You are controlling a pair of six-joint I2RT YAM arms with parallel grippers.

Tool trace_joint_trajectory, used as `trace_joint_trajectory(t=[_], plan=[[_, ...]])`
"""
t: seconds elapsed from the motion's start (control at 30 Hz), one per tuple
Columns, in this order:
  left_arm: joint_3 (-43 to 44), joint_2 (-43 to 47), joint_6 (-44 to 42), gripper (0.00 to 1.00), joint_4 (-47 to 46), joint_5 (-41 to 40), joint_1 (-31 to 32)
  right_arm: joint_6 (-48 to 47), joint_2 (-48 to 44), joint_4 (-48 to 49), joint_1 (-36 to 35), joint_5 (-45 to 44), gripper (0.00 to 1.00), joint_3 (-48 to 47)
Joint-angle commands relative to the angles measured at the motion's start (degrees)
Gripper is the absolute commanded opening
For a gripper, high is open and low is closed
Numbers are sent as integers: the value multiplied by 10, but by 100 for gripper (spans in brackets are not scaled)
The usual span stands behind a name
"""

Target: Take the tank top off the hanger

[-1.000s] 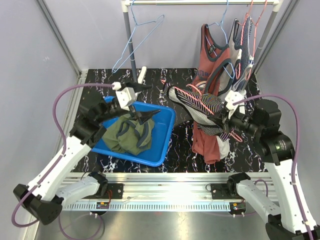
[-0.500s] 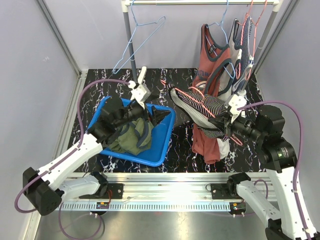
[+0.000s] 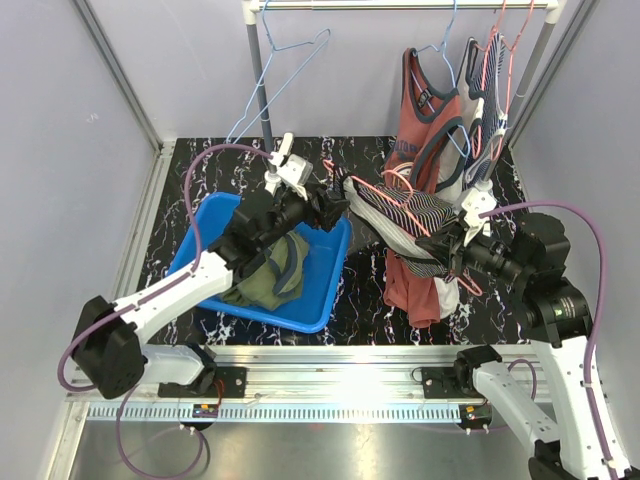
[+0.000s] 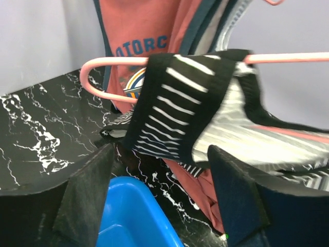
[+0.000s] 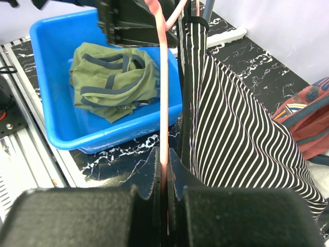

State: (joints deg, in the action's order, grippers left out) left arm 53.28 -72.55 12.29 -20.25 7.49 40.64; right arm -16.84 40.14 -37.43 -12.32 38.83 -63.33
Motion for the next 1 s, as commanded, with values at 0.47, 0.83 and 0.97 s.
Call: trace_joint_trajectory(t=[0.47, 0.83, 0.97], plan=[[41, -48, 39, 0, -118, -64, 0, 35, -15, 16, 26, 39, 0, 6], [22, -24, 169, 0, 6, -100, -104, -123, -28, -171, 25, 19, 0, -31], [41, -50, 186, 0, 30, -61, -115, -103, -47, -161, 25, 32, 0, -36]])
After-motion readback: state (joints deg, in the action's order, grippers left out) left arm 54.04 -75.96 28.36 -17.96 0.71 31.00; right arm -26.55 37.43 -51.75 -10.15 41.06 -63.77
